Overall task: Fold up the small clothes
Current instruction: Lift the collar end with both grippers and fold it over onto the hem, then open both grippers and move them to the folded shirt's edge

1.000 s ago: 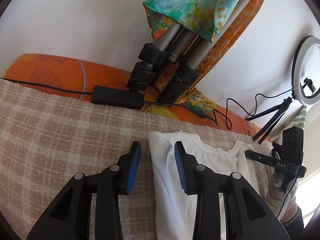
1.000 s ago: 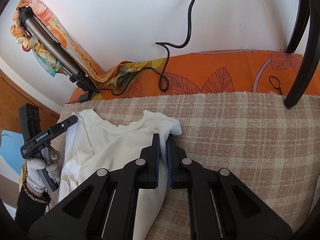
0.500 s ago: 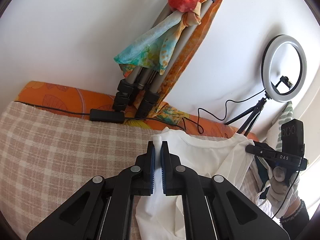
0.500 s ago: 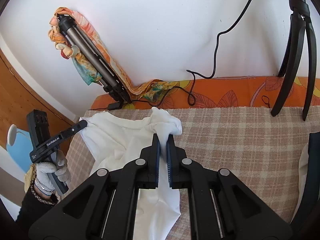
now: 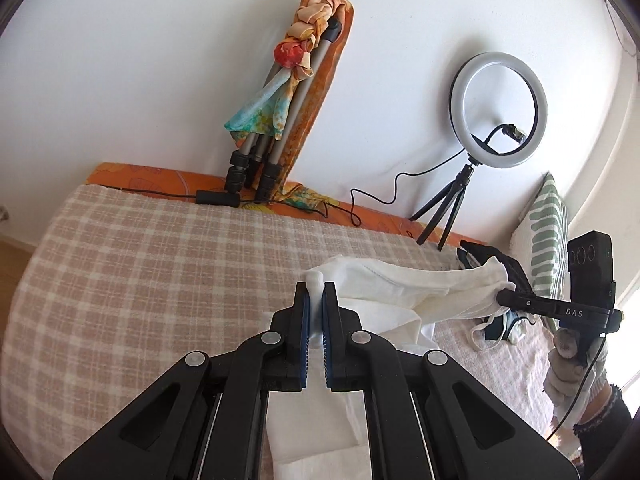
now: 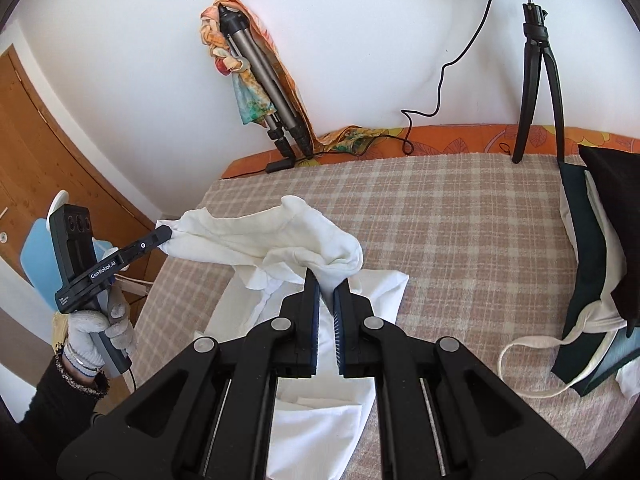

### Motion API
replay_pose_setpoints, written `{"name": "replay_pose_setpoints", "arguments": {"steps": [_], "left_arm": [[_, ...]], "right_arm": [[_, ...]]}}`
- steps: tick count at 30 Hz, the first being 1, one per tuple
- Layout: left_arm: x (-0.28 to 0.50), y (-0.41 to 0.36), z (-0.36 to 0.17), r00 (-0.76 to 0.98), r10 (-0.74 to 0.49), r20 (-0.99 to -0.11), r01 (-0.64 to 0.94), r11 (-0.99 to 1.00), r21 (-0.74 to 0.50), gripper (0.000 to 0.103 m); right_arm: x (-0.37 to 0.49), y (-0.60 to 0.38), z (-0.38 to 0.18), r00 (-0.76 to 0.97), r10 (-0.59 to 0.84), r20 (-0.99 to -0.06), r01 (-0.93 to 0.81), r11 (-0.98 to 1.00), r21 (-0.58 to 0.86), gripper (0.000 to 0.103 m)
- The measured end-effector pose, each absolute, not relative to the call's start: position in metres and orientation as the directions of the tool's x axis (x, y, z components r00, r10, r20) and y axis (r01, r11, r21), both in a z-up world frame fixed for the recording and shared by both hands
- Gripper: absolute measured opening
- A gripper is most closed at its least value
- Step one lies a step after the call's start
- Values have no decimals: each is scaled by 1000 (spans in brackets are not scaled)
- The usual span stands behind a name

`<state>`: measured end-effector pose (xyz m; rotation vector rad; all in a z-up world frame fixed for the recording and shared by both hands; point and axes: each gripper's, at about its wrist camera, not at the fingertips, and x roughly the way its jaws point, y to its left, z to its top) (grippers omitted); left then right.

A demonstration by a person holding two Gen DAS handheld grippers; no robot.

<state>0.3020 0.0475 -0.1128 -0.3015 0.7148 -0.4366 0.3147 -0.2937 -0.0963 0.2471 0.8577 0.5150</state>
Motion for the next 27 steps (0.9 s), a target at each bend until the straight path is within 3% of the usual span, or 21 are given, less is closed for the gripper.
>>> {"name": "replay_pose_setpoints", "arguments": {"steps": [8, 24, 26, 27], "left_arm": [[230, 53, -144, 634, -480, -606, 274, 872, -405, 4], [140, 56, -167, 587, -404, -701, 361, 906, -220, 9], [133, 65, -167, 586, -408, -700, 343, 908, -243, 9], [132, 70, -166, 589, -411, -695, 324, 909, -262, 9]], "right_arm": [[242, -294, -119, 517, 533, -670, -319, 846, 427, 7], [152, -299, -154, 541, 414, -732, -375, 898, 231, 8], [144, -307, -151, 536, 425, -729, -378, 894, 243, 12], [142, -312, -150, 535, 437, -723, -370, 891, 264, 26]]}}
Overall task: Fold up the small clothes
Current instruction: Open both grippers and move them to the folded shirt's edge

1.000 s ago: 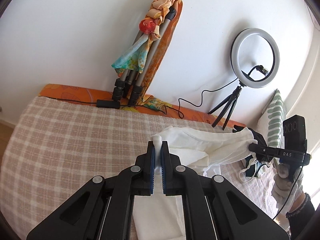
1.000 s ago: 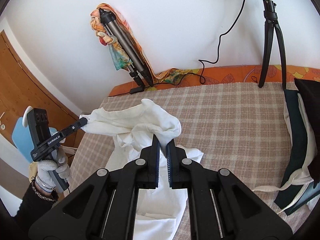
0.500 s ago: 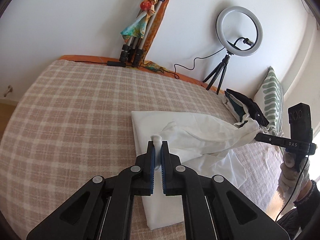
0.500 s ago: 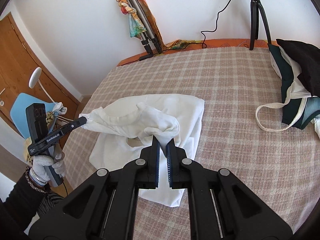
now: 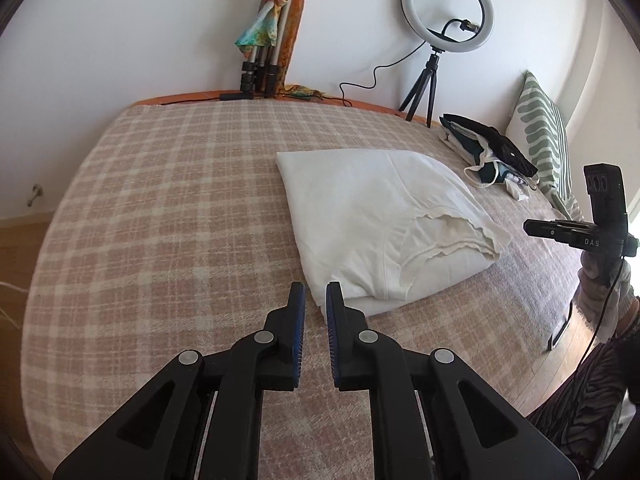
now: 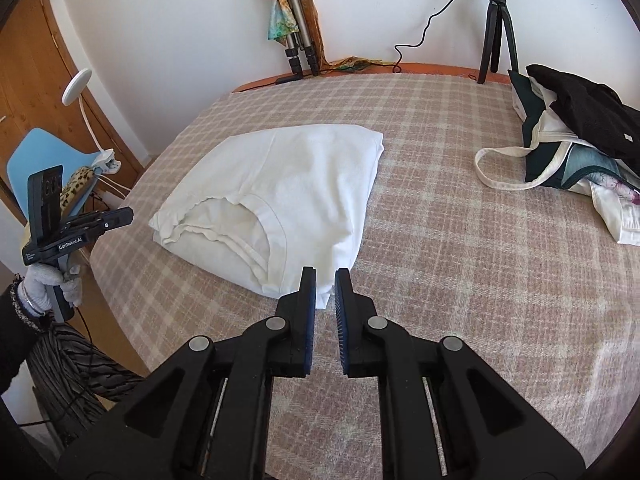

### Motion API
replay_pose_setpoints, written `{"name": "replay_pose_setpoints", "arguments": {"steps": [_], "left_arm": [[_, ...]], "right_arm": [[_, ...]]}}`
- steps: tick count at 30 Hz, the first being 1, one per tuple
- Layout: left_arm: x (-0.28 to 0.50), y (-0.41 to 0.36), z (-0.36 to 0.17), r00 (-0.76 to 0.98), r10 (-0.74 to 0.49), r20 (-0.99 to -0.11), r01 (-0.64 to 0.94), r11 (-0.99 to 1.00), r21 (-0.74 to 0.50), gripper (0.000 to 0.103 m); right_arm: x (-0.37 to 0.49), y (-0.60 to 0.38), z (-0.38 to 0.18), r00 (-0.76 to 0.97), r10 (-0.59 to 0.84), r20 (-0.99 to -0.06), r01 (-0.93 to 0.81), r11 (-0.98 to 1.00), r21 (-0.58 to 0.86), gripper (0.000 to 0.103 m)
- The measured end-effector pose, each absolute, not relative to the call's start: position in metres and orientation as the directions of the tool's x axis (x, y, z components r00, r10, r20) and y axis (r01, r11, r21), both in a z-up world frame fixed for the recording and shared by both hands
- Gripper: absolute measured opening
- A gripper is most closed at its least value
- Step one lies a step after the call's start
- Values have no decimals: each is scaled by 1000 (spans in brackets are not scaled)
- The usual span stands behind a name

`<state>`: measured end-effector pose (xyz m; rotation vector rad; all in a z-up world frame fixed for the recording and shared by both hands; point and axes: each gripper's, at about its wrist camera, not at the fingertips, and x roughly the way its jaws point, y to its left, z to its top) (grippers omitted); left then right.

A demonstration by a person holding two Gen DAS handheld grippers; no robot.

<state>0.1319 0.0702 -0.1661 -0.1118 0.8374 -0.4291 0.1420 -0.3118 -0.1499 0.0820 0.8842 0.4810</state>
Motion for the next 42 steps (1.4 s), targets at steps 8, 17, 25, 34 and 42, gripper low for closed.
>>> {"name": "replay_pose_setpoints", "arguments": {"steps": [8, 17, 25, 34, 42], "left_arm": [[158, 82, -186, 516, -515, -684, 161, 843, -513, 37], [170, 67, -208, 440, -589, -678, 113, 785, -609, 7], [159, 70, -194, 480, -548, -685, 158, 822, -547, 4], [155, 71, -182, 533, -400, -745, 160, 913, -375, 9], [156, 9, -145, 599, -483, -639, 339, 876, -344, 9]], "right_arm": [[164, -342, -174, 481, 548, -684, -192, 827, 528, 54], [183, -346, -207, 421, 638, -645, -104, 740, 664, 32], [171, -345, -188, 416, 710, -568, -166, 674, 720, 8], [178, -334, -185, 367, 617, -696, -251, 786, 564, 20], [236, -372, -168, 487, 693, -532, -197, 680, 706, 40]]}}
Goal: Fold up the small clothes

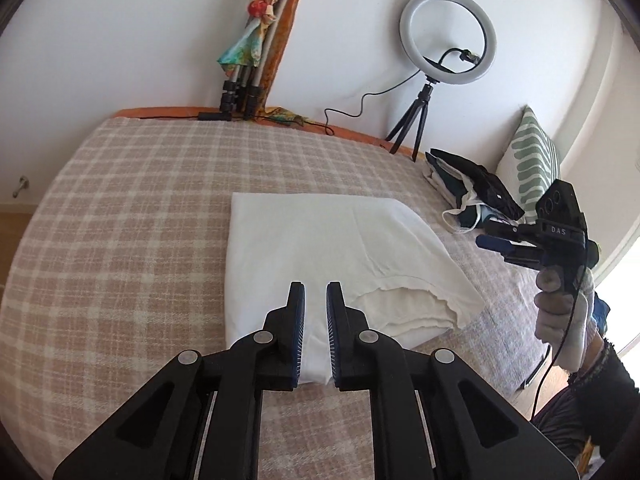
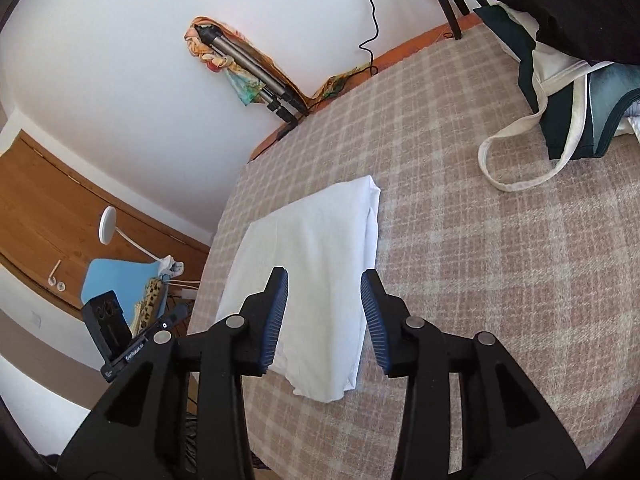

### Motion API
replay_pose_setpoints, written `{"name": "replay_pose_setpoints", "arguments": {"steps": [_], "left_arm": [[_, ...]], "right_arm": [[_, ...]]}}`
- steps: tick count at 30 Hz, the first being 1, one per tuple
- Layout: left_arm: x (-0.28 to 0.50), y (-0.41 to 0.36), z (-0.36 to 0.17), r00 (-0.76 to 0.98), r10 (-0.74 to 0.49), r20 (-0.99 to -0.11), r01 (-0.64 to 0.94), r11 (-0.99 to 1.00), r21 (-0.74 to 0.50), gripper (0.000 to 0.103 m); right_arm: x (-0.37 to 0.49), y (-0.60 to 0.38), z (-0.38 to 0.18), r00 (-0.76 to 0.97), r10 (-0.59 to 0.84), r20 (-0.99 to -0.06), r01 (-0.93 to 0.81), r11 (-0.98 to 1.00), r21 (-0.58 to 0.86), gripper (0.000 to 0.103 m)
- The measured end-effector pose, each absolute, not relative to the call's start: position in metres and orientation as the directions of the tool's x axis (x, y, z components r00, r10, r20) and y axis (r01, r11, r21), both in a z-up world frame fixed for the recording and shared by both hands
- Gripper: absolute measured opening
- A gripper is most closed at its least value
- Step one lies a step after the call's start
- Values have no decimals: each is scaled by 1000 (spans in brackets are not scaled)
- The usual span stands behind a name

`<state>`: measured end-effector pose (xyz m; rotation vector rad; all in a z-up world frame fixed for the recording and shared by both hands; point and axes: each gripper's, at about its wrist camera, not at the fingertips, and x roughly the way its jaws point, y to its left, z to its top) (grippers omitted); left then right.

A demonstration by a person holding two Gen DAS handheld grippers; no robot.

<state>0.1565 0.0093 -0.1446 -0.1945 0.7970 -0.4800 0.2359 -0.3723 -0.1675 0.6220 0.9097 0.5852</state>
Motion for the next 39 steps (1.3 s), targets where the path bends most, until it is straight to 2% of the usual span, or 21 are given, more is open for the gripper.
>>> {"name": "replay_pose_setpoints", "arguments": {"steps": [9, 13, 18, 20, 22, 25, 27, 33, 36, 39], "left_arm": [[167, -92, -159, 490, -592, -639, 522, 787, -329, 9], [171, -116, -170, 470, -589, -658, 559, 775, -295, 9], [179, -118, -180, 438, -593, -675, 553, 770, -318, 9], [180, -118, -184, 428, -593, -682, 543, 772, -331, 9], [180, -116, -188, 419, -591, -689, 531, 775, -343, 9], [182, -118, -193, 405, -591, -698, 520, 777, -356, 9], [182, -120, -194, 401, -584, -705, 518, 780, -352, 9], [184, -120, -198, 387, -585, -713, 511, 779, -362, 9], [181, -117, -194, 377, -594, -711, 510, 774, -376, 10], [175, -110, -187, 361, -630, -688, 517, 749, -415, 10]], "right_arm": [[309, -372, -207, 465, 744, -480, -88, 579, 811, 40], [329, -356, -223, 428, 764, -483, -73, 562, 824, 40], [343, -351, -234, 409, 782, -471, -60, 538, 841, 40], [346, -351, -236, 411, 786, -462, -61, 529, 846, 36], [348, -350, -236, 405, 791, -458, -68, 526, 848, 19], [347, -350, -235, 410, 801, -436, -69, 505, 861, 9], [345, -347, -227, 430, 778, -457, -91, 541, 836, 5], [342, -341, -205, 524, 598, -606, -110, 753, 649, 3], [341, -350, -200, 536, 606, -588, -89, 733, 675, 4], [331, -343, -176, 539, 650, -536, -180, 710, 681, 4]]}}
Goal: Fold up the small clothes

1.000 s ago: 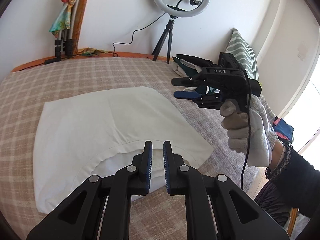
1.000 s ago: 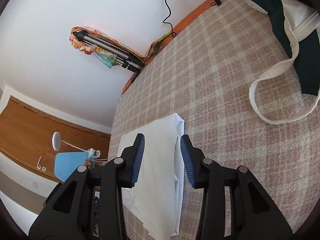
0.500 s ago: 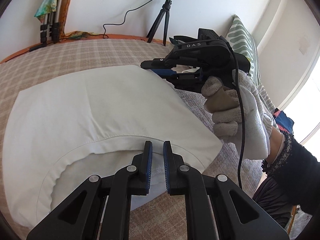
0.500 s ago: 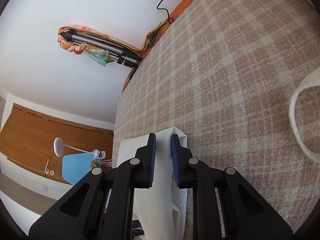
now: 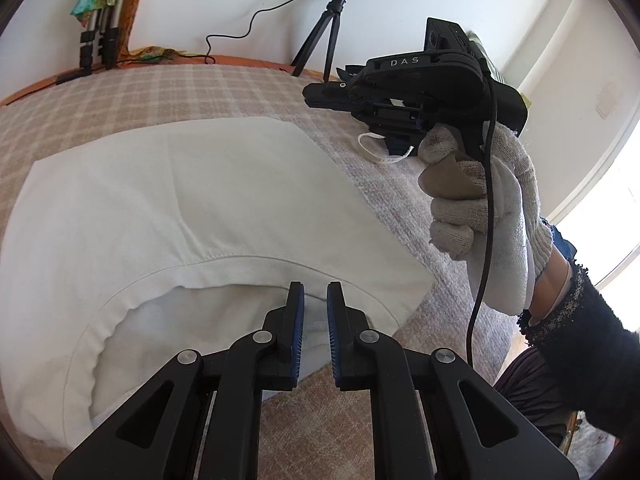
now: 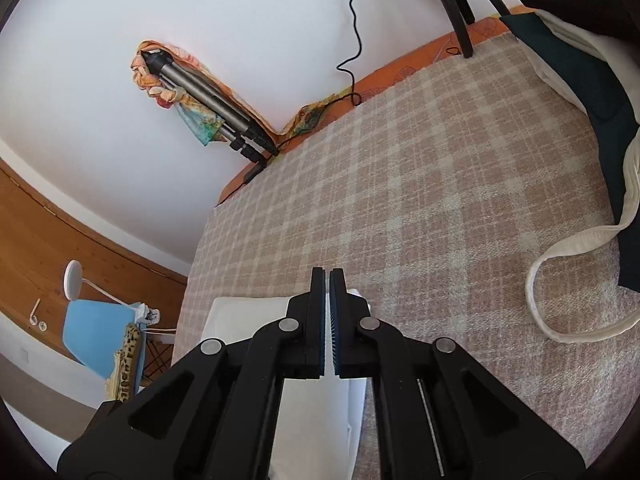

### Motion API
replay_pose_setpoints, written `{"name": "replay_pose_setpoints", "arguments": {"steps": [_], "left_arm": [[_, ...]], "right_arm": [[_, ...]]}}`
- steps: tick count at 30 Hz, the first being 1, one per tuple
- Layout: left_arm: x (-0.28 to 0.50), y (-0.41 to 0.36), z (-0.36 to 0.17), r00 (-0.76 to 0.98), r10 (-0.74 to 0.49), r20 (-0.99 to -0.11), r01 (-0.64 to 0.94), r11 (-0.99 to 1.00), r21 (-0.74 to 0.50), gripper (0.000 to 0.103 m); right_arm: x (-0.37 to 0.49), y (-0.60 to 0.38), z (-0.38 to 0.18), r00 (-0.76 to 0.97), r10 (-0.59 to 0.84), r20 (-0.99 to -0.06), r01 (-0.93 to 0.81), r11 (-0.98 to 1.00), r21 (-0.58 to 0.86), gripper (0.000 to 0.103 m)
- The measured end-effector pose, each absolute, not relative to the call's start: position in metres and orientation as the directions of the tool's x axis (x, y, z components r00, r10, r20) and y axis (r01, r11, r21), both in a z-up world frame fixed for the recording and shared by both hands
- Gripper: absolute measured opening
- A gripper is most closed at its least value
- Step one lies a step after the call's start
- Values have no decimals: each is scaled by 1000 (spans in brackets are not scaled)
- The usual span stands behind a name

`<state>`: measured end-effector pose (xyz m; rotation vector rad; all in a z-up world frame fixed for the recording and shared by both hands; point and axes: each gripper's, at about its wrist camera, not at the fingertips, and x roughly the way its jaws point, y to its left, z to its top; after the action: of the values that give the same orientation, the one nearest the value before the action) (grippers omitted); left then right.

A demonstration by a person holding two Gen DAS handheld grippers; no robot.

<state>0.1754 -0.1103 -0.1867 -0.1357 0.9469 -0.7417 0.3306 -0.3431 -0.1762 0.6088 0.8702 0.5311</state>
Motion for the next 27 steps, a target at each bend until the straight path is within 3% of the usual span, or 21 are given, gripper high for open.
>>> {"name": "replay_pose_setpoints", "arguments": {"steps": [4, 8, 11, 15, 17, 21, 26, 27], "left_arm": [[173, -95, -168, 381, -672, -635, 526, 723, -449, 10], [177, -67, -155, 484, -616, -621, 482, 780, -399, 14], [189, -37, -159, 525, -575, -627, 383, 818, -429, 16], [201, -19, -183, 506, -503, -701, 276, 864, -421, 16], [197, -20, -196, 456, -490, -743, 264, 872, -413, 16], [189, -15, -195, 461, -501, -733, 273, 865, -420, 16], [187, -6, -187, 472, -507, -721, 252, 861, -441, 16], [187, -4, -184, 481, -505, -717, 254, 863, -437, 16]], "right_arm": [[319, -306, -155, 519, 631, -577, -304, 767, 565, 4], [322, -280, -175, 477, 547, -688, -307, 837, 453, 5], [330, -282, -194, 453, 539, -710, -273, 842, 464, 5], [337, -289, -203, 446, 548, -708, -238, 835, 497, 5], [340, -290, -211, 445, 522, -728, -218, 851, 477, 3], [342, -301, -210, 441, 523, -729, -183, 848, 498, 1], [334, -305, -185, 547, 434, -716, -164, 894, 417, 11], [334, -305, -183, 543, 445, -712, -168, 888, 427, 19]]}}
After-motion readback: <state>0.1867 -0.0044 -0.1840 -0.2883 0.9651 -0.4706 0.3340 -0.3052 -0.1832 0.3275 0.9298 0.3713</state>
